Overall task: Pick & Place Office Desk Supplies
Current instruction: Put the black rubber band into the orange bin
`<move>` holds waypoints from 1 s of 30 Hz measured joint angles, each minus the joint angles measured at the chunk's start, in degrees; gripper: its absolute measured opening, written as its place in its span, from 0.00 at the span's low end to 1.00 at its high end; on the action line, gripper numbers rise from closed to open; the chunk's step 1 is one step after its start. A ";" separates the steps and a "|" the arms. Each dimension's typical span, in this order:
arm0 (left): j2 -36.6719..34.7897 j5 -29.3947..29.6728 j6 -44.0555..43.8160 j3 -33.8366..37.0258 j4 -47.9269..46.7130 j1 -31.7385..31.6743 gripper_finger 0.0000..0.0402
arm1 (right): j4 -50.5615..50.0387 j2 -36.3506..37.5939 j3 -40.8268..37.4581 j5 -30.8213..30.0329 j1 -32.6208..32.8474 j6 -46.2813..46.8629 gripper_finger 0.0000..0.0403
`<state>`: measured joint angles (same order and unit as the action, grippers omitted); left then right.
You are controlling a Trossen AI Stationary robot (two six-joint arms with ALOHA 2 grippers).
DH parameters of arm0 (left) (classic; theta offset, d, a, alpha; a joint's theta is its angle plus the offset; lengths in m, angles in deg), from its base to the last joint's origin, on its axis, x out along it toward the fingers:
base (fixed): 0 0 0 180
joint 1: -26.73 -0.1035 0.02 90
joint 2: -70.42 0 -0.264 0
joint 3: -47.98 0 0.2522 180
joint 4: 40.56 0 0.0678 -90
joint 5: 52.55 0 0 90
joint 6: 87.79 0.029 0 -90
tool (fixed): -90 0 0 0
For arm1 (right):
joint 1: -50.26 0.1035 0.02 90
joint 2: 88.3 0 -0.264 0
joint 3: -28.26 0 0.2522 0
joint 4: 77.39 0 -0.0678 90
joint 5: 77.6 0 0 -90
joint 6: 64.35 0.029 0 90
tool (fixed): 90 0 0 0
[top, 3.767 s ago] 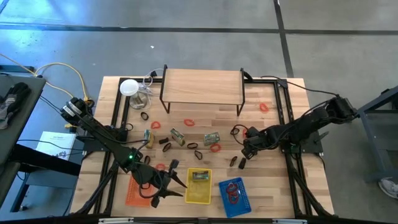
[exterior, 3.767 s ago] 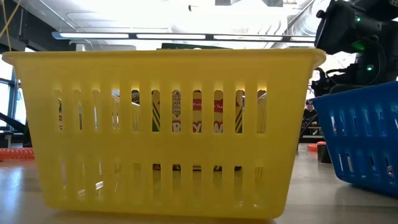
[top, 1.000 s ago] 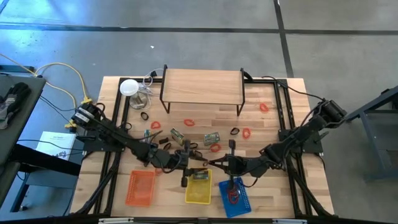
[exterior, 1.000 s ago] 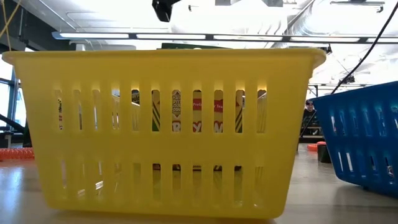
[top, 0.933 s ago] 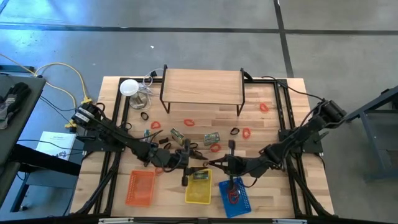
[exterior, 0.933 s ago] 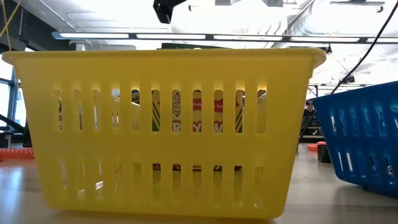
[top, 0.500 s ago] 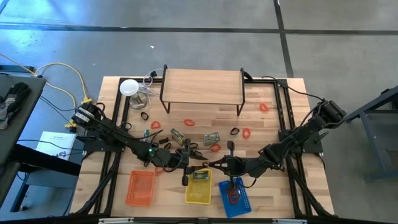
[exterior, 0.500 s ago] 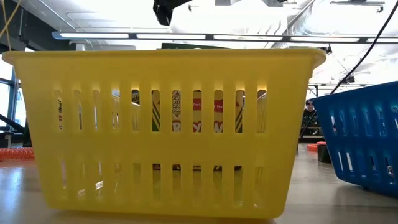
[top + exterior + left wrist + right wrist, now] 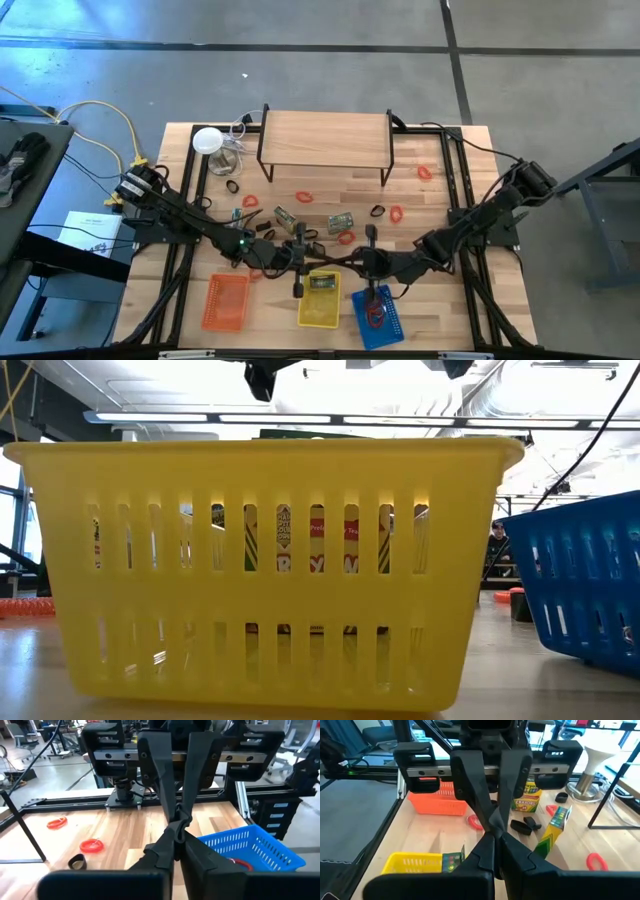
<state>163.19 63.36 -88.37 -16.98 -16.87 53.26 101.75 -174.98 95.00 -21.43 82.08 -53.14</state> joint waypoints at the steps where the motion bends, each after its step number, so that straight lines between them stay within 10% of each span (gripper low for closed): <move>1: 0.00 0.00 0.48 0.00 -0.11 0.11 0.02 | -0.31 0.02 0.01 0.18 -0.09 0.45 0.01; 8: 0.52 -0.61 2.46 0.00 -0.57 1.44 0.01 | -0.60 0.02 0.01 4.77 -0.88 5.53 0.08; 20: -3.69 5.04 6.33 -0.11 -17.65 11.27 0.00 | 5.05 0.00 -0.01 6.87 1.02 2.43 0.55; 24: -10.46 16.71 -2.41 -0.11 -31.70 20.68 0.00 | 5.25 0.00 -0.01 7.19 3.04 -0.40 0.63; 30: -19.55 9.41 -27.43 -0.11 -49.47 31.87 0.01 | 5.86 0.00 -0.01 7.01 3.45 0.16 0.66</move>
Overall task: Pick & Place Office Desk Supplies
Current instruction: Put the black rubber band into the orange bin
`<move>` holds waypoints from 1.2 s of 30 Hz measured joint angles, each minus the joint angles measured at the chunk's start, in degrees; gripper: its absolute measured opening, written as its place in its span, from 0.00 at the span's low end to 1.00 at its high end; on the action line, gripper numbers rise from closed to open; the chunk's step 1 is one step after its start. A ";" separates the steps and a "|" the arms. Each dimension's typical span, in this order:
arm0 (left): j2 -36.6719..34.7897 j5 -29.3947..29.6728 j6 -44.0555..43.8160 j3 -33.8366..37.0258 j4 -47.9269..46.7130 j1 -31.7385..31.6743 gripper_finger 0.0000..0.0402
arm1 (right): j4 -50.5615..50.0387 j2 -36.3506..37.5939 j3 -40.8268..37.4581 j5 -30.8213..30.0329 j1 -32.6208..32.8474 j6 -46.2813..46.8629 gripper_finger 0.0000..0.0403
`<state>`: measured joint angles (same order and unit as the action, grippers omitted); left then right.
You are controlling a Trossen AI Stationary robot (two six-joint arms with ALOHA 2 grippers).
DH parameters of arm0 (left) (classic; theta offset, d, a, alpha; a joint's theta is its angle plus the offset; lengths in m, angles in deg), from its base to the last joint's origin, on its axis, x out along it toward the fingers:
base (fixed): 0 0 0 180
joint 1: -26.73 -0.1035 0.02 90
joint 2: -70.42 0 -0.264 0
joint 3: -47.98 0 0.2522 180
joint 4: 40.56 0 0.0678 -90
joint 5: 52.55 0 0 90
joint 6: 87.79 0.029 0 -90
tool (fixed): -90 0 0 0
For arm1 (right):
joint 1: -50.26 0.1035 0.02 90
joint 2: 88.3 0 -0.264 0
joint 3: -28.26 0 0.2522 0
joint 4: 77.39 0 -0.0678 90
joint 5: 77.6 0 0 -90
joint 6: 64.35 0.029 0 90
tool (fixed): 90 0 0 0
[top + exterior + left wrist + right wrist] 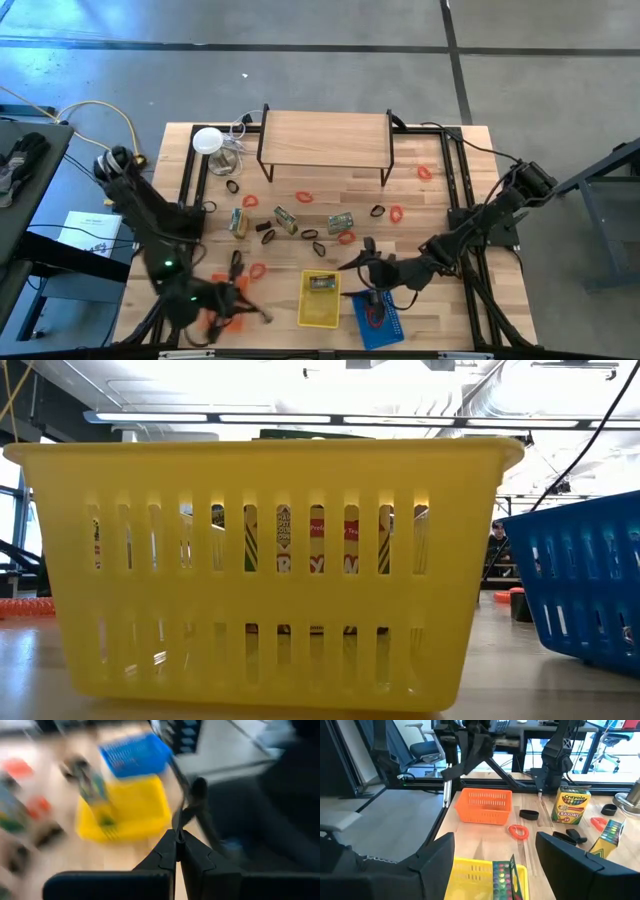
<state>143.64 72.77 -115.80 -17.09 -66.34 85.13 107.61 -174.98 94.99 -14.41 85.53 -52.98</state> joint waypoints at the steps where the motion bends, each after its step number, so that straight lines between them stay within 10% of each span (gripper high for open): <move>1: -0.66 -0.53 -4.33 0.00 -2.27 1.43 0.01 | -0.02 0.00 0.00 -0.02 -0.02 0.58 0.66; 7: 0.66 -2.92 -27.68 0.00 -17.82 4.14 0.01 | -0.06 0.00 0.00 0.00 -0.89 2.21 0.66; 13: 2.69 -19.60 -45.10 0.07 -30.17 1.31 0.02 | -0.09 0.00 0.00 0.00 -0.92 2.04 0.66; 19: 2.63 -29.66 -47.09 0.07 -31.05 -2.92 0.02 | -0.47 0.00 0.00 0.37 -0.92 1.93 0.66; 36: 2.63 -30.79 -47.44 0.07 -35.66 -6.96 0.03 | -1.29 0.00 -0.02 0.40 -0.83 2.43 0.66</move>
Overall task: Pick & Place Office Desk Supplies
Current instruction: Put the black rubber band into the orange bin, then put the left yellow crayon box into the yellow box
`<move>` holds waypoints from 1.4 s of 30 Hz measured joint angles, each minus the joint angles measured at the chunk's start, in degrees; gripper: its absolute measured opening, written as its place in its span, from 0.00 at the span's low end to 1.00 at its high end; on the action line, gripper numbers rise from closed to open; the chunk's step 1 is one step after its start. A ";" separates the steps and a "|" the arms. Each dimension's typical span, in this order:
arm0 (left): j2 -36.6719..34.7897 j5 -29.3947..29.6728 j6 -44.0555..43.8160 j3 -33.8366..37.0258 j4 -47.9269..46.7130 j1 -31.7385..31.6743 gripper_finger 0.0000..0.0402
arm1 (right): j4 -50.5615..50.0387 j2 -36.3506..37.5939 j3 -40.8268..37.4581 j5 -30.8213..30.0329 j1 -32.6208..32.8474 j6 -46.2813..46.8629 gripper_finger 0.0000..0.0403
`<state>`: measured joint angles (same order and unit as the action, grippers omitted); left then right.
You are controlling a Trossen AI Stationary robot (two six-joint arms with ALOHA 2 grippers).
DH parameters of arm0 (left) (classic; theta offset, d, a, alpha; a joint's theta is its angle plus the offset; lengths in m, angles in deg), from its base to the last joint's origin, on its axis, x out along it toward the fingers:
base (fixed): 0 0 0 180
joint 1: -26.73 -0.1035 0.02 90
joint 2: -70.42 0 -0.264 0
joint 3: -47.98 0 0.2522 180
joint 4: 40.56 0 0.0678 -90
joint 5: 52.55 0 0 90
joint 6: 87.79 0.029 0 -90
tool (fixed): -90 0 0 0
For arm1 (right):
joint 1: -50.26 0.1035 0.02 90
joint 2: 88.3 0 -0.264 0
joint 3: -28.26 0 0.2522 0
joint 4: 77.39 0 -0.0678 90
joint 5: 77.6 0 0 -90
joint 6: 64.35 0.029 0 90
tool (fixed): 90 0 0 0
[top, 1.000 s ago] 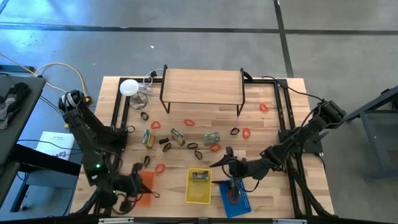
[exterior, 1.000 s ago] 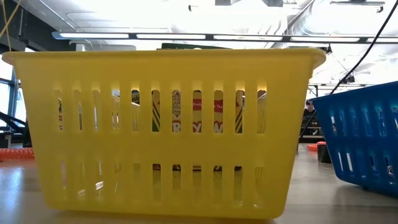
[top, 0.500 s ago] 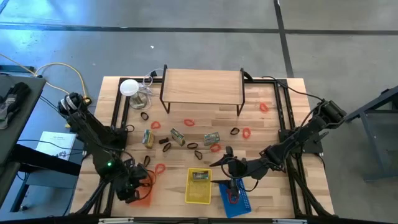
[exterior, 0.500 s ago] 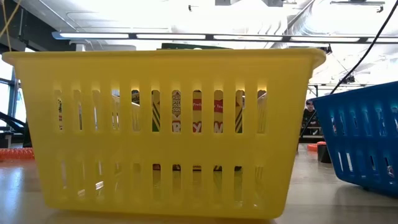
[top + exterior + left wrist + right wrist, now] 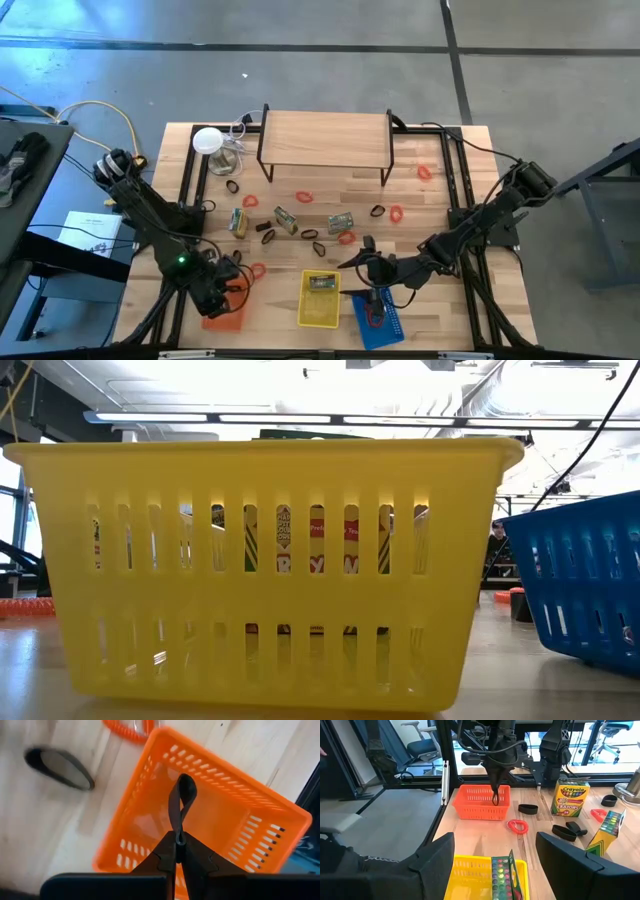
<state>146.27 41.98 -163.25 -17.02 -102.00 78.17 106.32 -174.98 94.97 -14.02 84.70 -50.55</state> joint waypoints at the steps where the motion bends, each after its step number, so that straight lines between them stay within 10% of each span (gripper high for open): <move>1: 0.00 1.26 2.27 0.00 -0.08 0.00 0.03 | 0.00 0.00 0.00 0.02 -0.11 -0.09 0.66; 12: 0.00 2.87 7.72 0.00 0.01 0.00 0.04 | 0.02 0.00 0.00 0.04 -0.83 -0.38 0.66; 21: 0.00 3.18 4.63 0.00 0.08 -0.33 0.32 | -0.82 0.00 0.00 0.05 -0.25 -0.55 0.66; 30: -0.54 -13.57 2.59 0.00 -2.30 -4.70 0.42 | -1.05 0.00 0.00 3.39 -0.26 -2.02 0.66; 42: -12.47 -15.73 21.24 -0.62 -0.89 -30.32 0.41 | -0.99 0.00 0.00 4.52 -0.30 -4.98 0.66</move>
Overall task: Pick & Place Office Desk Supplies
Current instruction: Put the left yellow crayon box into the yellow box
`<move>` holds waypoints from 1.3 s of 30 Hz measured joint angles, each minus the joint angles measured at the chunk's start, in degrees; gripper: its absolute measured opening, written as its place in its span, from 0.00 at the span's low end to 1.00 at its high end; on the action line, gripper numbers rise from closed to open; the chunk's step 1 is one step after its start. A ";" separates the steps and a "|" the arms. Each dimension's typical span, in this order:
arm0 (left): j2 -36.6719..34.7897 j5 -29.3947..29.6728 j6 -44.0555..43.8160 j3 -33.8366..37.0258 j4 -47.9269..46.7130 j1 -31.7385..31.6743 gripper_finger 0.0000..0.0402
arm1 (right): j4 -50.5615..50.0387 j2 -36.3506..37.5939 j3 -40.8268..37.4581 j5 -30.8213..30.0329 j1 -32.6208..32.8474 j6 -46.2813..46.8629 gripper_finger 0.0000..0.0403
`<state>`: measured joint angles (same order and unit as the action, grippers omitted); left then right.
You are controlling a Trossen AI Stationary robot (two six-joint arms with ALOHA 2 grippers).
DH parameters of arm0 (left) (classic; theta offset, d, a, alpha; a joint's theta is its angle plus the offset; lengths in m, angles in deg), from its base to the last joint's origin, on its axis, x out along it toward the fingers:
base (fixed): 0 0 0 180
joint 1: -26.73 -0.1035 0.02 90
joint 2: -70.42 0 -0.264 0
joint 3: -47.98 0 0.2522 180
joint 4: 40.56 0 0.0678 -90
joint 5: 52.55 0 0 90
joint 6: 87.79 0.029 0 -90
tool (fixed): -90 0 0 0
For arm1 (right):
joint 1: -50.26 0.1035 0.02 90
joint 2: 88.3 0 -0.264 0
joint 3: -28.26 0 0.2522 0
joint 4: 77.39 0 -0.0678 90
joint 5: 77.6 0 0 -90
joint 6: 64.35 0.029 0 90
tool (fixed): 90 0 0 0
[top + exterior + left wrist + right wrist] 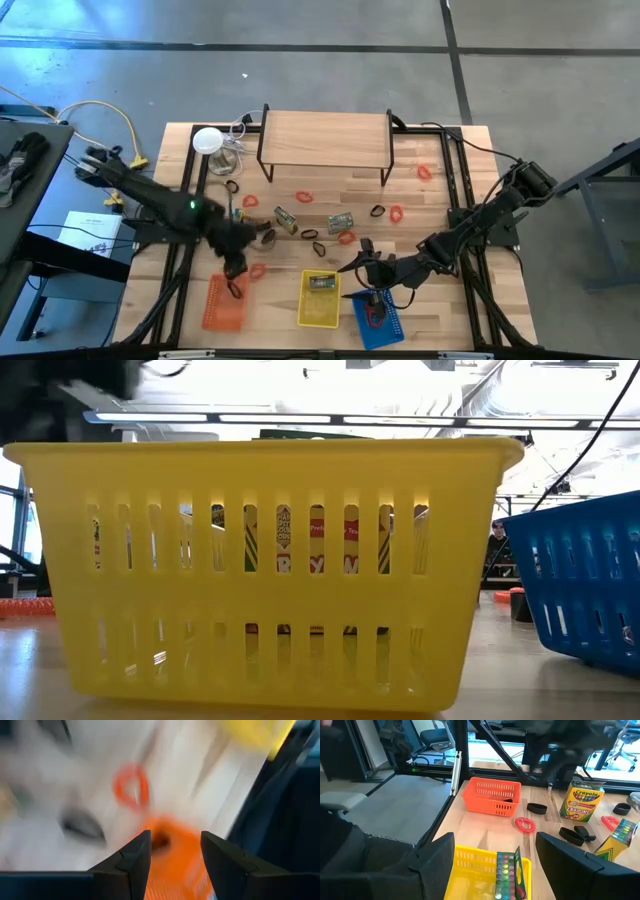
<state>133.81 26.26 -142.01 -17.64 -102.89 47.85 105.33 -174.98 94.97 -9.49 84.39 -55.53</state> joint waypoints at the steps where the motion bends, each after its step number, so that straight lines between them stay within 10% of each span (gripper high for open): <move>1: -1.03 1.18 2.59 -0.01 0.73 -1.71 0.41 | -0.05 0.00 0.00 0.02 0.00 -0.09 0.66; 11: -2.51 3.14 8.22 -0.08 5.58 -13.13 0.43 | -0.39 0.00 0.00 0.03 0.42 -0.09 0.66; 26: 1.65 -1.99 34.90 -1.52 30.96 -16.00 0.78 | 0.08 -0.02 -0.02 0.00 1.16 -0.02 0.66; 33: 2.47 19.94 43.24 -12.83 5.99 -10.60 0.78 | 0.03 -0.02 -0.02 -0.26 1.11 -0.09 0.66; 39: 2.61 22.05 16.39 -16.85 -17.83 -12.27 0.78 | -0.08 -0.02 -0.02 -0.57 1.01 -0.18 0.66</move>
<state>136.41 48.31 -125.62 -34.49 -120.72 35.58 105.25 -175.00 94.94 -10.07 85.40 -55.71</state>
